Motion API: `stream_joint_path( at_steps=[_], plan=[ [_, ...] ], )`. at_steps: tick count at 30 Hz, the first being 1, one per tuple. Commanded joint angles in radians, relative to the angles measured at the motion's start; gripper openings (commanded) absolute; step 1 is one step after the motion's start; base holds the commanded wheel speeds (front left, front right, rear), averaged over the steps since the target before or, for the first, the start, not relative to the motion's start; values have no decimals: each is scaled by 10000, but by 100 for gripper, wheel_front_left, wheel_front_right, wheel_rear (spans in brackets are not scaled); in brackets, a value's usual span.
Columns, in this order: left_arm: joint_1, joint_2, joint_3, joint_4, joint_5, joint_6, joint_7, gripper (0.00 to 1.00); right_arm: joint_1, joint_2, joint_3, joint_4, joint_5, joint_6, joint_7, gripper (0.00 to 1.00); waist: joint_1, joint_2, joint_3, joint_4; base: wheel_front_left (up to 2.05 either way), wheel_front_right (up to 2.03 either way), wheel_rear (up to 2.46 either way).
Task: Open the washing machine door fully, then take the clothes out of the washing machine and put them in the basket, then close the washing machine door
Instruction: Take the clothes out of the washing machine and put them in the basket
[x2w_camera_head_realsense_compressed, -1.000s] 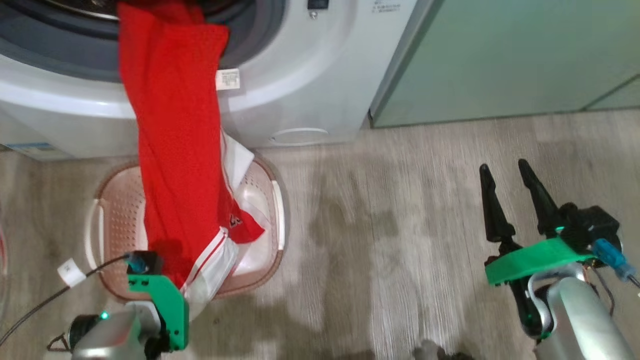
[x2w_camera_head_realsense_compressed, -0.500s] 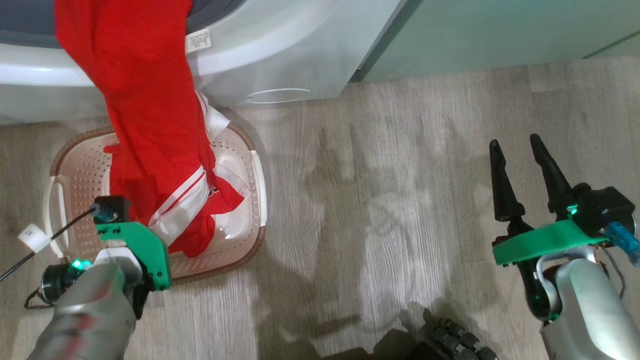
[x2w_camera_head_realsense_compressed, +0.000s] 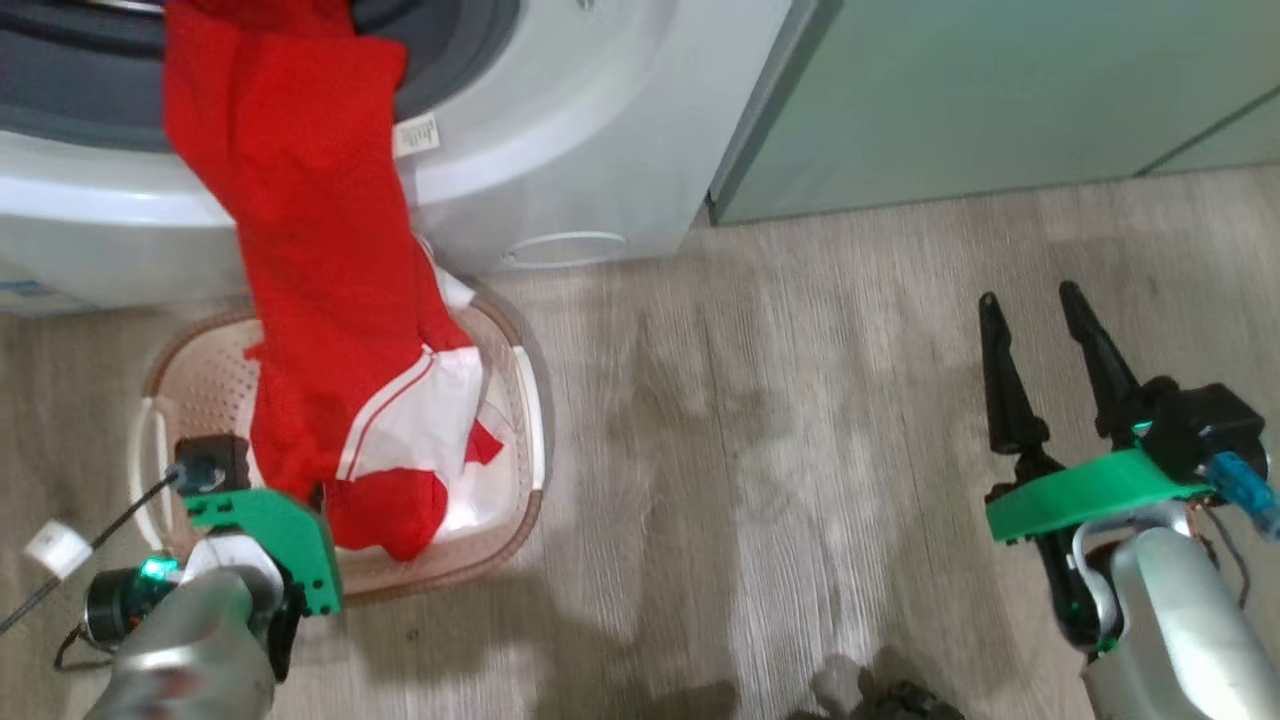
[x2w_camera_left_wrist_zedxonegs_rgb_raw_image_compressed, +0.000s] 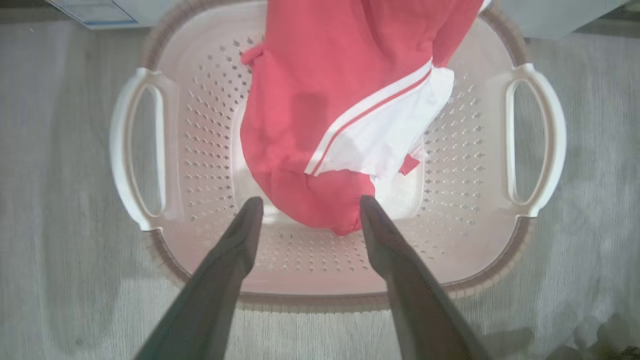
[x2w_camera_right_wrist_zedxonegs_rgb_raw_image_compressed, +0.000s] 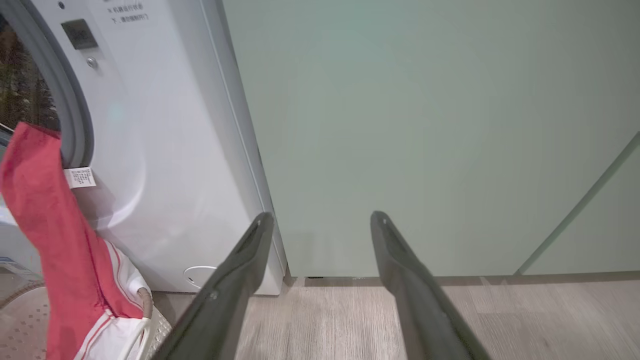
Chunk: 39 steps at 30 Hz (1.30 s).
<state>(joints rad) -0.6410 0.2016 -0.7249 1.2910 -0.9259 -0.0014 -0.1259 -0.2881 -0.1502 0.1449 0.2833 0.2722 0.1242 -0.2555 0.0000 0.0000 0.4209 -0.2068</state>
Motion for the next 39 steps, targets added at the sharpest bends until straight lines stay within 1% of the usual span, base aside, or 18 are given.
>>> stream_joint_path(
  at_steps=[1,5,6,9,13,18,23,27,29,31,33,36,39],
  plan=[
    [13,272,255,-6,-23,-62,-249,100,222,-17,182,-220,-20,65,-63,100,0,0,-322,104,0,0,0],
    [205,320,312,-8,-10,-280,-1013,100,383,66,298,-118,27,65,-63,100,0,0,-961,220,0,0,0],
    [322,362,375,-52,12,-346,-1229,100,501,100,328,-70,50,65,-63,100,0,0,-1281,283,0,0,0],
    [492,472,564,-364,74,-432,-1343,100,686,125,366,11,87,65,-63,100,0,0,-1730,374,0,0,0],
    [879,850,1118,-1472,547,-194,-1354,100,898,139,379,80,123,65,-63,100,0,0,-2216,497,0,0,0],
    [1782,1133,2217,-2961,1291,93,-1356,100,1171,189,381,121,151,65,-63,100,0,0,-2747,560,0,0,0],
    [2821,1123,3434,-4346,2074,224,-1357,100,1458,234,426,176,187,65,-63,100,0,0,-3196,565,0,0,0],
    [3452,990,4143,-5139,2611,157,-1358,100,1604,271,417,179,209,65,-63,100,0,0,-3348,579,0,0,0],
    [3585,886,4280,-5265,2734,-22,-1358,100,1646,290,406,176,210,65,-63,100,0,0,-3372,596,0,0,0],
    [3542,798,4220,-5081,2711,-297,-1353,100,1662,298,405,169,213,65,-63,100,0,0,-3353,610,0,0,0],
    [3269,788,4147,-4827,2697,-434,-1199,100,1641,315,419,152,210,65,-63,100,0,0,-3270,605,0,0,0],
    [2652,803,4036,-4491,2644,-584,-629,100,1545,342,469,122,204,65,-63,100,0,0,-3064,556,0,0,0],
    [1866,866,3985,-4254,2597,-617,19,100,1401,347,471,97,239,65,-63,100,0,0,-2744,483,0,0,0]
  ],
)
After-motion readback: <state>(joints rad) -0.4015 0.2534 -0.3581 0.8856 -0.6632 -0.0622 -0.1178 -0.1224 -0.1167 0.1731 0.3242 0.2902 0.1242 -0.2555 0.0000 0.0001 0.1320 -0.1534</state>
